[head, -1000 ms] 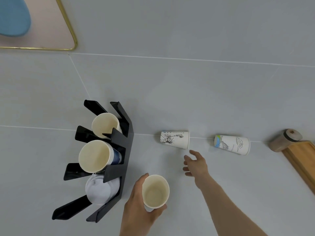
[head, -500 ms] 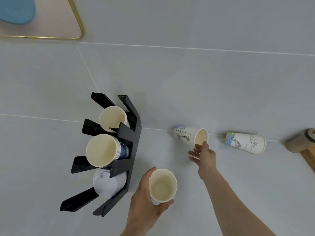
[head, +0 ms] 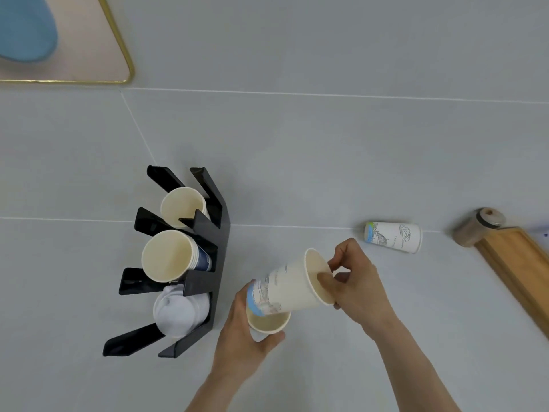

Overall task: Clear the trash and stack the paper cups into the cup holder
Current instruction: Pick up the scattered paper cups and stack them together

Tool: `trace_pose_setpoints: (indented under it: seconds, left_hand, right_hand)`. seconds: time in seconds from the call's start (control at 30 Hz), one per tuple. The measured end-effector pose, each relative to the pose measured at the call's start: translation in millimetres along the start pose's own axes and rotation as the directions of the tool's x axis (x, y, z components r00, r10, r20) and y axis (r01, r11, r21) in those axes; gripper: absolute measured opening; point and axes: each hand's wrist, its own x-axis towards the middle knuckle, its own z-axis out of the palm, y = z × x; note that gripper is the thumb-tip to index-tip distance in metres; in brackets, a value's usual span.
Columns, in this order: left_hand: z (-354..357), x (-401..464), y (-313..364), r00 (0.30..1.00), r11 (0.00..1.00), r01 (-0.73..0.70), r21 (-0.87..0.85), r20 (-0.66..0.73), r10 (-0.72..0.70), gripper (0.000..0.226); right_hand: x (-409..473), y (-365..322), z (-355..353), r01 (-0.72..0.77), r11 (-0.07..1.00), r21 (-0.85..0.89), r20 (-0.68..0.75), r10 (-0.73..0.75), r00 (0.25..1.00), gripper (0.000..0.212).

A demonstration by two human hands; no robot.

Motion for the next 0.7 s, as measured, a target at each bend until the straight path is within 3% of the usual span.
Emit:
trace_pose_setpoints:
  seconds: [0.23,0.37,0.5,0.7]
  left_hand:
    - [-9,-6,1,0.995,0.996,-0.043,-0.083,0.081,0.05,0.113]
    - [-11,-5,5,0.996,0.99,-0.081,-0.111,0.028,0.085,0.108]
    - [-10,-4,9,0.997,0.992,-0.078,-0.104,-0.021,0.076,0.113]
    - [-7,-7,7,0.987,0.987,-0.157,0.034,-0.025,0.158,0.098]
  right_hand:
    - [-11,1,31,0.218,0.932,-0.289,-0.017,-0.233,0.972,0.026]
    - [-20,18,65,0.259,0.923,-0.284,-0.017,-0.275,0.961,0.023]
    - [-24,47,83,0.207,0.935,-0.287,-0.072,-0.236,0.969,0.022]
    - [-26,66,91,0.186,0.956,-0.227,-0.059,-0.204,0.977,0.023]
